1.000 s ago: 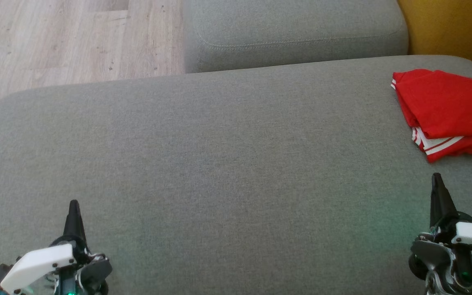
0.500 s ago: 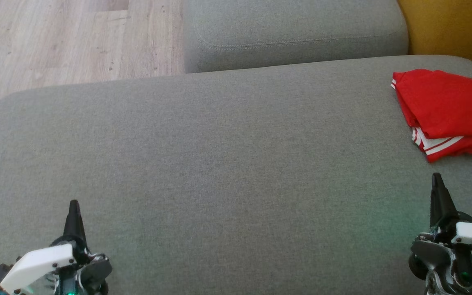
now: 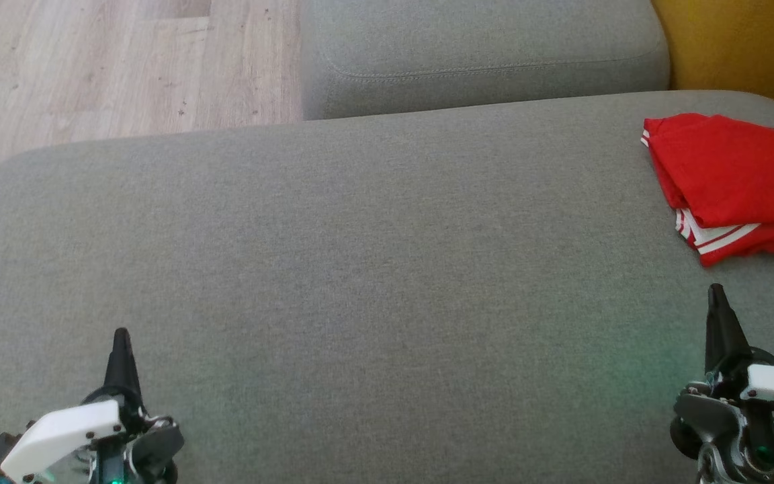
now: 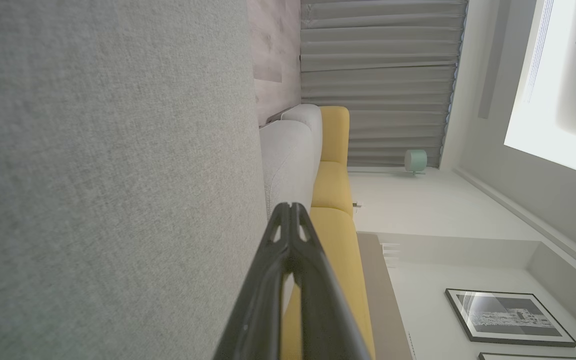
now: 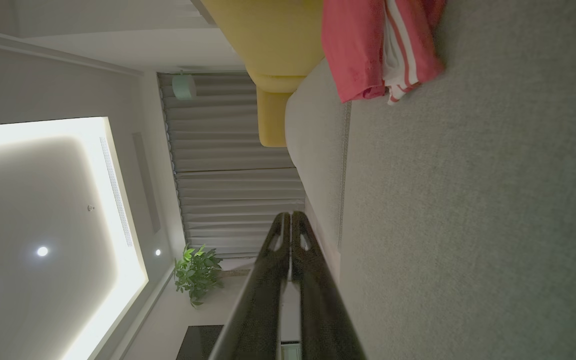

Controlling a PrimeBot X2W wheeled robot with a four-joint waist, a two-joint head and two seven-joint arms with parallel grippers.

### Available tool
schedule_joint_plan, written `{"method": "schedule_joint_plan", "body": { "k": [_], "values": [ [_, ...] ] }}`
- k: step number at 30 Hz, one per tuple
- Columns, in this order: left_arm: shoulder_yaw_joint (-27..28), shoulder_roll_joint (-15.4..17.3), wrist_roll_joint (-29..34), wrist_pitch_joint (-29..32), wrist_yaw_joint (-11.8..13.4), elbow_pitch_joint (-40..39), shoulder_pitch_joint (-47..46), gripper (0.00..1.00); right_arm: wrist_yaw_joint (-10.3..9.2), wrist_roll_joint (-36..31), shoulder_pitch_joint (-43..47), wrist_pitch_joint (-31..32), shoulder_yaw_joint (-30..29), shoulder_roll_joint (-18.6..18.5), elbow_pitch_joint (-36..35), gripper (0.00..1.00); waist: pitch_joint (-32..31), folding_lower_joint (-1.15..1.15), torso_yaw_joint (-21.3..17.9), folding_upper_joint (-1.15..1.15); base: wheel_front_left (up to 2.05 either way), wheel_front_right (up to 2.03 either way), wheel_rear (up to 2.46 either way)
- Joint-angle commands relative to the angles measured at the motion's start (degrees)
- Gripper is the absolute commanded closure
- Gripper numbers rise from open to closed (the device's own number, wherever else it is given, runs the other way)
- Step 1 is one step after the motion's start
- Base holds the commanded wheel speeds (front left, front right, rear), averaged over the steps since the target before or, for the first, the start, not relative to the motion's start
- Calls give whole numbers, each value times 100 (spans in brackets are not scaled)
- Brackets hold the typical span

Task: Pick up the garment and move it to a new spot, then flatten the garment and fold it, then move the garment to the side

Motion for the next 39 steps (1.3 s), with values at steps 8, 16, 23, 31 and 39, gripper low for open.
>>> {"method": "schedule_joint_plan", "body": {
  "k": [8,16,23,31,39],
  "values": [
    [230,25,50,42,-41,-162,-288,100,-4,34,-317,33,121,-21,-178,100,0,0,0,0,0,0,0],
    [230,25,50,42,-41,-162,-288,100,-4,34,-317,33,121,-21,-178,100,0,0,0,0,0,0,0],
    [230,25,50,42,-41,-162,-288,100,-4,34,-317,32,121,-21,-178,100,0,0,0,0,0,0,0],
    [230,25,50,42,-41,-162,-288,100,-4,34,-317,32,121,-21,-178,100,0,0,0,0,0,0,0],
    [230,25,50,42,-41,-162,-288,100,-4,34,-317,32,121,-21,-178,100,0,0,0,0,0,0,0]
  ]
}}
